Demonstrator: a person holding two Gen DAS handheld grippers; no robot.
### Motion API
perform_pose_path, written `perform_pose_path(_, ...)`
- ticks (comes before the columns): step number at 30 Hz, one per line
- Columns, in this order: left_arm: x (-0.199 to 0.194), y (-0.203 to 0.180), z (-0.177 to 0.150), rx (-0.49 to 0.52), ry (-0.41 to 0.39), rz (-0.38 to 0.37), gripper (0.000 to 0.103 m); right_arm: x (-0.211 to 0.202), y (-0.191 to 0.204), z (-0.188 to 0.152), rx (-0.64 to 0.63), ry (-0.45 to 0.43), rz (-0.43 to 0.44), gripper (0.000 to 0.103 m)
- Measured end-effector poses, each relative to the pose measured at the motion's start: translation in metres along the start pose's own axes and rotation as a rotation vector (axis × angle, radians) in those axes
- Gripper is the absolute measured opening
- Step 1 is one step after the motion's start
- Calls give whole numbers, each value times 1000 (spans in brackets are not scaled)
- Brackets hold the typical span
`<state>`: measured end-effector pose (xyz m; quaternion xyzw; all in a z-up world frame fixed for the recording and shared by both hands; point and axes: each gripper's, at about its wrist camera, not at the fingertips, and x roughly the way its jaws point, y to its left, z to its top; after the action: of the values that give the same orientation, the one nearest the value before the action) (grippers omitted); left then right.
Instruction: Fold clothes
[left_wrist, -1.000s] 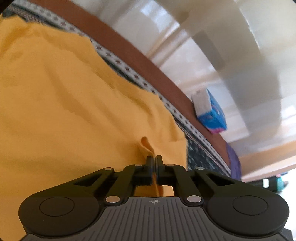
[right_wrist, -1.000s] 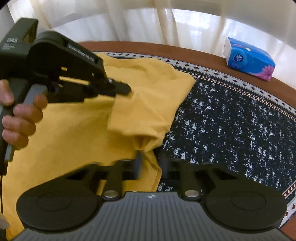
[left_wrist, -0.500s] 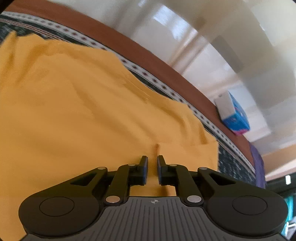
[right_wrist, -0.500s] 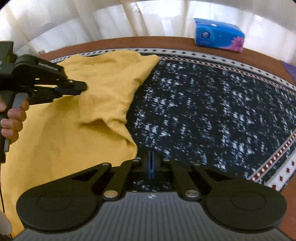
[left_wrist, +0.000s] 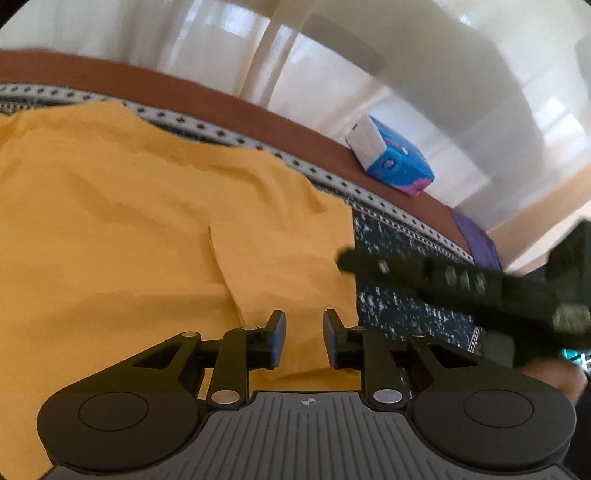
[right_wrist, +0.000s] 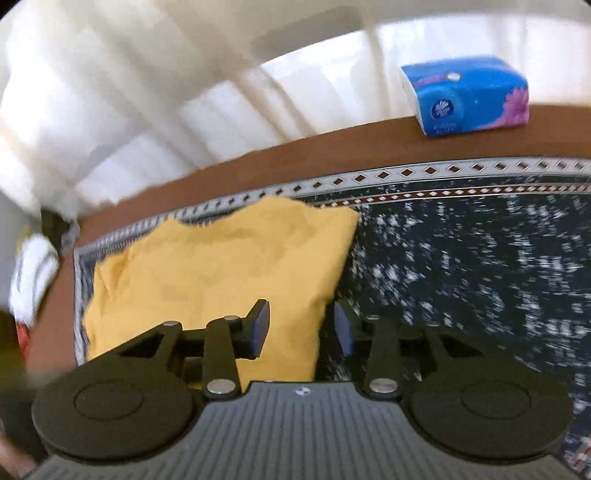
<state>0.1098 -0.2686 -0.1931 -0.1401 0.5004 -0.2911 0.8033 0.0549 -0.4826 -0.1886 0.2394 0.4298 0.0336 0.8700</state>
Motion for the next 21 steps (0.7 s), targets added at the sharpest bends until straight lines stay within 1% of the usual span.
perform_pose_path(1, 2, 0, -1, 1, 4, 8, 38, 5, -1, 3, 15, 5, 11, 46)
perform_pose_path(3, 8, 1, -2, 0, 16, 18, 38, 15, -3, 6, 18, 45, 1, 48)
perform_pose_path(4, 10, 1, -3, -5, 21, 20, 38, 19, -5, 6, 20, 63, -6, 42)
perform_pose_path(5, 12, 1, -3, -8, 25, 16, 38, 21, -6, 6, 18, 77, 4, 10)
perform_pose_path(6, 13, 1, -4, -10, 28, 11, 38, 22, -8, 7, 8, 88, 7, 5)
perform_pose_path(8, 16, -1, -6, -4, 35, 2, 40, 17, -9, 9, -7, 76, -7, 5)
perform_pose_path(12, 22, -5, -9, 8, 32, 3, 40, 18, -15, 9, -16, 69, -73, 4)
perform_pose_path(13, 22, -5, -8, 4, 30, 5, 40, 20, -17, 8, -12, 77, -73, 5)
perform_pose_path(14, 21, -5, -8, -5, 31, 7, 40, 21, -18, 6, -11, 84, -75, 10)
perform_pose_path(15, 19, -4, -7, -14, 30, 12, 40, 19, -19, 6, -5, 81, -82, 13)
perform_pose_path(16, 12, -3, -6, -24, 15, 23, 41, 14, -17, 6, -4, 64, -98, 23)
perform_pose_path(17, 3, -1, -6, -30, -15, 41, 46, 9, -16, 7, -6, 46, -114, 26)
perform_pose_path(18, -6, 1, -5, -36, -45, 58, 48, 1, -9, 8, -37, 17, -119, 26)
perform_pose_path(20, -28, 9, -6, -59, -121, 106, 55, -11, 6, 14, -108, -13, -85, 26)
perform_pose_path(21, -40, 14, -6, -78, -163, 138, 56, -15, 15, 17, -139, -20, -58, 26)
